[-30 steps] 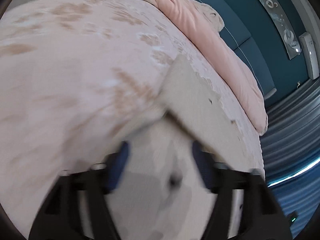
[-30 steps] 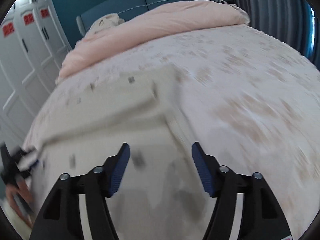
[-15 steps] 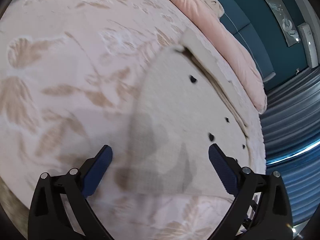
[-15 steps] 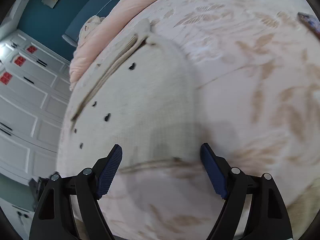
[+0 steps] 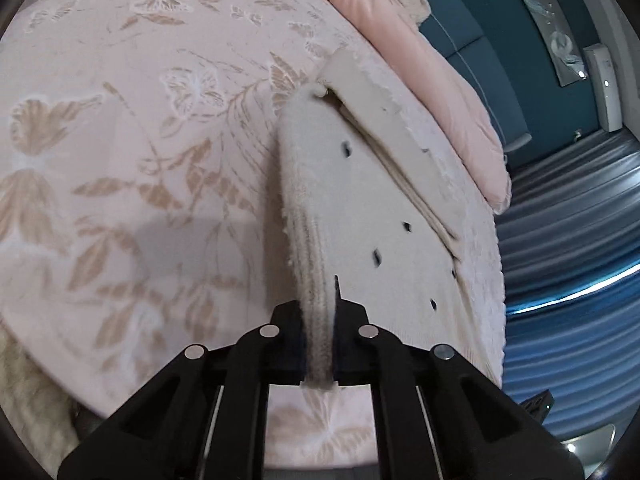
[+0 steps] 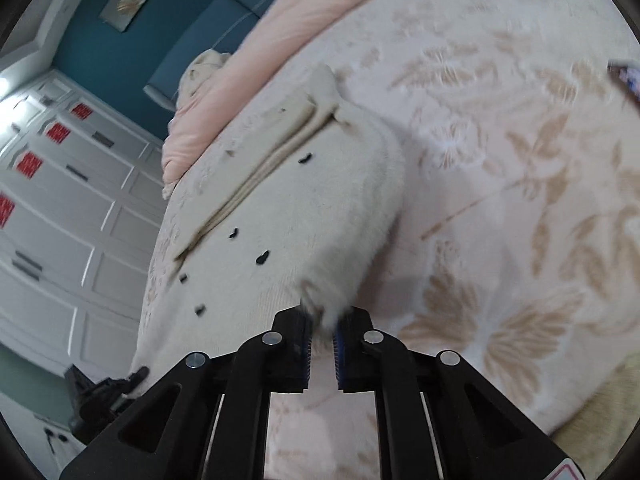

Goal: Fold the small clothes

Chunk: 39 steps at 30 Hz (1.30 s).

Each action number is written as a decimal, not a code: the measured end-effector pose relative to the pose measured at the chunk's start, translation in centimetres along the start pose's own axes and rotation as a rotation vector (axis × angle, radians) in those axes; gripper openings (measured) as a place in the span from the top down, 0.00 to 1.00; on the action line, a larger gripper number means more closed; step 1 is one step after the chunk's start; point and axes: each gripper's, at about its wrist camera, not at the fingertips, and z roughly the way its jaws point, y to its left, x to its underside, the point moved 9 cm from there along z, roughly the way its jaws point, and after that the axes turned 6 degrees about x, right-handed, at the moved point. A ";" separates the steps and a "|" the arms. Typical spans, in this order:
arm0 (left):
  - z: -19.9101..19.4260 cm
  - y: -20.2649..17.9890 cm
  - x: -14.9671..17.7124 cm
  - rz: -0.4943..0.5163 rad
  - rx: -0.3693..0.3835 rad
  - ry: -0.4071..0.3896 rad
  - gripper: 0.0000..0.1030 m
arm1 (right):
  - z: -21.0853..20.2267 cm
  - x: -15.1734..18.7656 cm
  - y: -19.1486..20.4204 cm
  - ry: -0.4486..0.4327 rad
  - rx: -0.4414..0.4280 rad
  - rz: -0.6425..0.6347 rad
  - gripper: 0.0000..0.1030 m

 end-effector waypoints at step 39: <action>7.4 -9.1 -10.4 0.323 -0.236 -0.038 0.85 | 2.7 -13.5 3.8 -0.145 0.081 -0.151 0.88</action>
